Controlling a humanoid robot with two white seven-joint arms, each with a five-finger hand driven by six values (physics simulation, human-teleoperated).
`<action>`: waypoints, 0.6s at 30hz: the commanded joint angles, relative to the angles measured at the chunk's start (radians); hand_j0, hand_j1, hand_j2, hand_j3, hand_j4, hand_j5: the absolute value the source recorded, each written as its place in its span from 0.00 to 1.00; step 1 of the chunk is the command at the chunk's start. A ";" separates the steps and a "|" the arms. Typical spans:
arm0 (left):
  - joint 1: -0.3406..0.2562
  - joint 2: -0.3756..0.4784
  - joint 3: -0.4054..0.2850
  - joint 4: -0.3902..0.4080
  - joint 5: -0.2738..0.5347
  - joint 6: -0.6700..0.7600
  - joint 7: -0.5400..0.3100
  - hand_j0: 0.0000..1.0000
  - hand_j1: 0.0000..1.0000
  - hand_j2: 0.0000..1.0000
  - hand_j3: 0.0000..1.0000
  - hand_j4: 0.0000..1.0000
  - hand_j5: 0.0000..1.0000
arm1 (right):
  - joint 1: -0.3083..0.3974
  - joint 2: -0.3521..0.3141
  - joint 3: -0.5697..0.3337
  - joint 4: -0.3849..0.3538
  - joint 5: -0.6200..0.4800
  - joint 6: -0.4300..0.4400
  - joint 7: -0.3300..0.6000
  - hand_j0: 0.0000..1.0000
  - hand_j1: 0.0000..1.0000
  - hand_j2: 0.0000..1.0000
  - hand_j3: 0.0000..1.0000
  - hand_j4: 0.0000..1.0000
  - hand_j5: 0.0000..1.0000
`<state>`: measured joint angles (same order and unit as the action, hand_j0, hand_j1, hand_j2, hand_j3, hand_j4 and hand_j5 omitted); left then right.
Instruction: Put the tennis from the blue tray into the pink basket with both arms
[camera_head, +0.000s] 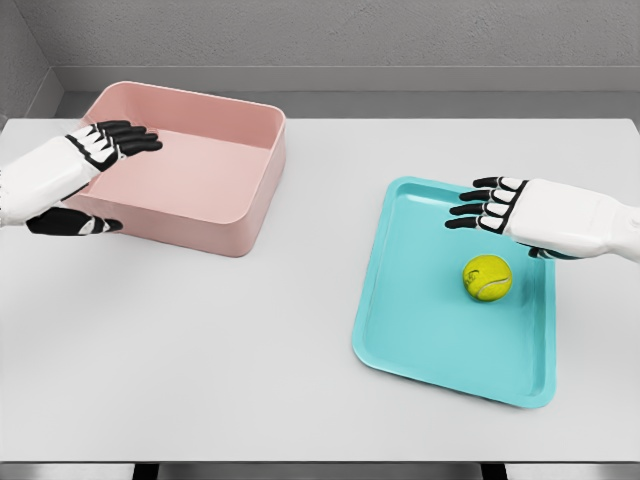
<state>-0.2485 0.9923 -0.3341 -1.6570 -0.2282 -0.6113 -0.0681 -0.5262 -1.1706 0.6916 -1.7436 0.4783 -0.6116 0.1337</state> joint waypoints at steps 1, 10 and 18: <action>0.000 0.002 -0.022 -0.009 -0.008 0.000 0.001 1.00 1.00 1.00 1.00 1.00 1.00 | 0.000 -0.003 -0.001 0.000 -0.006 0.001 0.000 1.00 1.00 1.00 1.00 1.00 1.00; 0.014 0.082 -0.026 -0.049 -0.143 0.000 -0.024 1.00 1.00 1.00 1.00 1.00 1.00 | 0.037 0.025 0.014 0.006 -0.001 0.001 0.063 1.00 1.00 1.00 1.00 1.00 1.00; 0.014 0.200 -0.118 -0.070 -0.140 0.000 -0.024 1.00 1.00 1.00 1.00 1.00 1.00 | 0.044 0.046 0.020 0.007 0.008 0.001 0.103 1.00 1.00 1.00 1.00 1.00 1.00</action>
<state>-0.2362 1.1651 -0.4328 -1.7212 -0.3743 -0.6114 -0.0923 -0.4786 -1.1262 0.7117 -1.7366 0.4912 -0.6119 0.2225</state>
